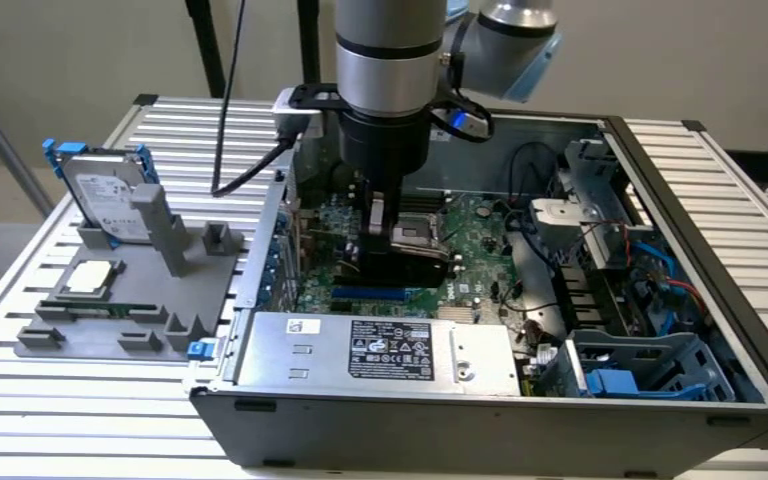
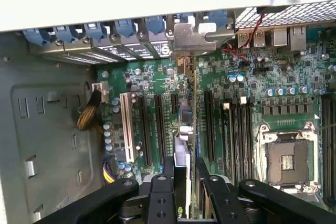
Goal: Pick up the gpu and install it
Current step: 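Insert the gpu into the slot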
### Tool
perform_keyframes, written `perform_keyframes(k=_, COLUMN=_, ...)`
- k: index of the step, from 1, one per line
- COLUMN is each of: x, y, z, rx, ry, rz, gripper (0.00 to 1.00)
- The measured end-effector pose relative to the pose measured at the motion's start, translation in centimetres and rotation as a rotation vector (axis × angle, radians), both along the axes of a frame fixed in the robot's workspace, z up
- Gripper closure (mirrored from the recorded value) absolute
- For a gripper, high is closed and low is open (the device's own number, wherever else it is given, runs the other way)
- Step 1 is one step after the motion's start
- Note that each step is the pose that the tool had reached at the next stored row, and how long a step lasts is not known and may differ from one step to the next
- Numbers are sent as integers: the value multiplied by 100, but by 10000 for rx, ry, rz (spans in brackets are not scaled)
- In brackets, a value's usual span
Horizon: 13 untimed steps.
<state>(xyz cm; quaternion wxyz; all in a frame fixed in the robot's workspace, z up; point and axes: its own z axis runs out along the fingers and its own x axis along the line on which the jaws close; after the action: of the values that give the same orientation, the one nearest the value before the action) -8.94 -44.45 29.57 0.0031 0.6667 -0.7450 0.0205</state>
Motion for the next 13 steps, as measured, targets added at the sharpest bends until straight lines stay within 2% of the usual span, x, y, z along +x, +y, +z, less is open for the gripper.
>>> perform_keyframes(k=6, x=-25, y=1, z=-76, rx=0, ry=-38, rz=232, gripper=73)
perform_keyframes(k=9, x=-29, y=4, z=-93, rx=0, ry=-41, rz=473, gripper=73)
perform_keyframes(k=13, x=-30, y=8, z=-99, rx=3, ry=-42, rz=507, gripper=73)
